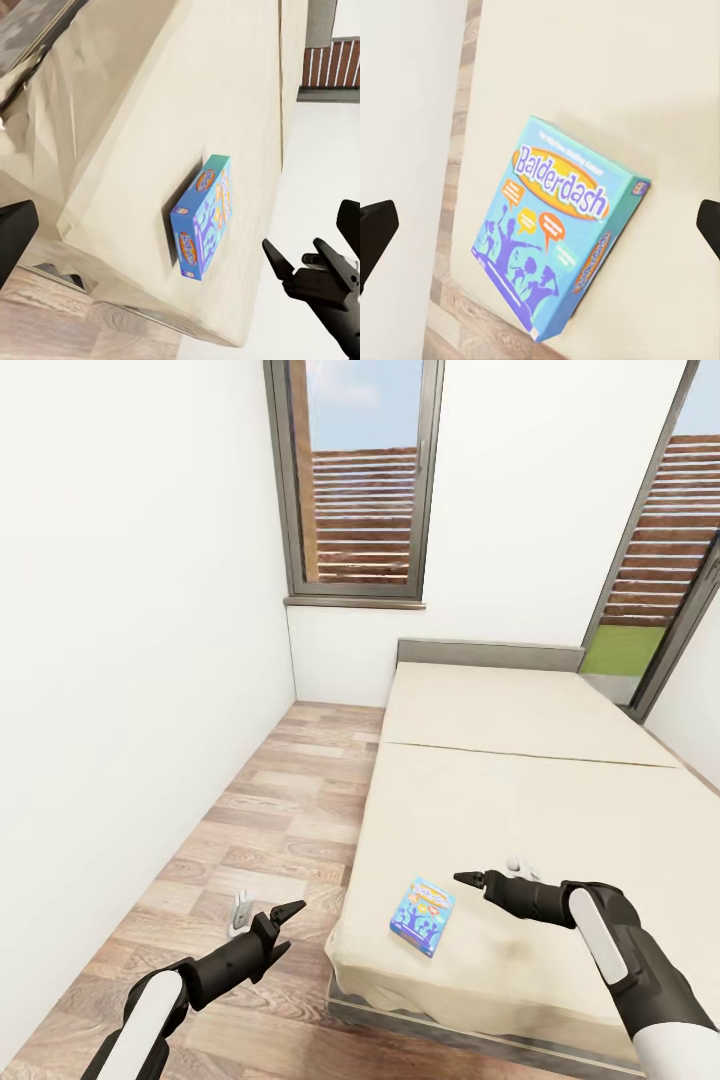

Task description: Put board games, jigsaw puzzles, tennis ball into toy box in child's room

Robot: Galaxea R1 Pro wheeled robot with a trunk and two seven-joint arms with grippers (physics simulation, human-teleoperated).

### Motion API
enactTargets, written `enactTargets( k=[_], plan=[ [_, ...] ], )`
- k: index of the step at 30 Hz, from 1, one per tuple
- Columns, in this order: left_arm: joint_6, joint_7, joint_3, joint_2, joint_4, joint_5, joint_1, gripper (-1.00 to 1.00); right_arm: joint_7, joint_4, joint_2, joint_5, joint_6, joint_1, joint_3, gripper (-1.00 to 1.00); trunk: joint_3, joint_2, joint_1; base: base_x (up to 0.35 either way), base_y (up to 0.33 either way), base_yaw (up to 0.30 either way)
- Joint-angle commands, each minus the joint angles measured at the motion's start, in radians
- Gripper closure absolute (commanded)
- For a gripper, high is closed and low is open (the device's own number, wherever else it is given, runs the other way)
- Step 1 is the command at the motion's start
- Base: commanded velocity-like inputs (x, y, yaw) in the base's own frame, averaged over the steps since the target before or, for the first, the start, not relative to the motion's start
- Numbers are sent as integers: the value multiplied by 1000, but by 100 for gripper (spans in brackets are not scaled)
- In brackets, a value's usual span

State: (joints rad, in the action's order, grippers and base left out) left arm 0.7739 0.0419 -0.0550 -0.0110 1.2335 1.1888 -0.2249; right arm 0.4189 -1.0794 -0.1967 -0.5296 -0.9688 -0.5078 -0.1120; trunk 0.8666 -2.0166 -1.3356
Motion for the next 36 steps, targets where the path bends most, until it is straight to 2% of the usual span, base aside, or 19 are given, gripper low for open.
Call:
enactTargets(
  k=[1,22,36],
  plan=[
    [5,4,-2,0,0,-3,-1,-100,8,1,1,8,-4,-1,-2,-100,1,0,0,0,0,0],
    [5,4,-2,0,0,-3,-1,-100,5,102,9,8,-3,-12,-4,-100,1,0,0,0,0,0],
    [5,4,-2,0,0,-3,-1,-100,2,124,9,8,-3,-15,-5,-100,1,0,0,0,0,1]
  ],
)
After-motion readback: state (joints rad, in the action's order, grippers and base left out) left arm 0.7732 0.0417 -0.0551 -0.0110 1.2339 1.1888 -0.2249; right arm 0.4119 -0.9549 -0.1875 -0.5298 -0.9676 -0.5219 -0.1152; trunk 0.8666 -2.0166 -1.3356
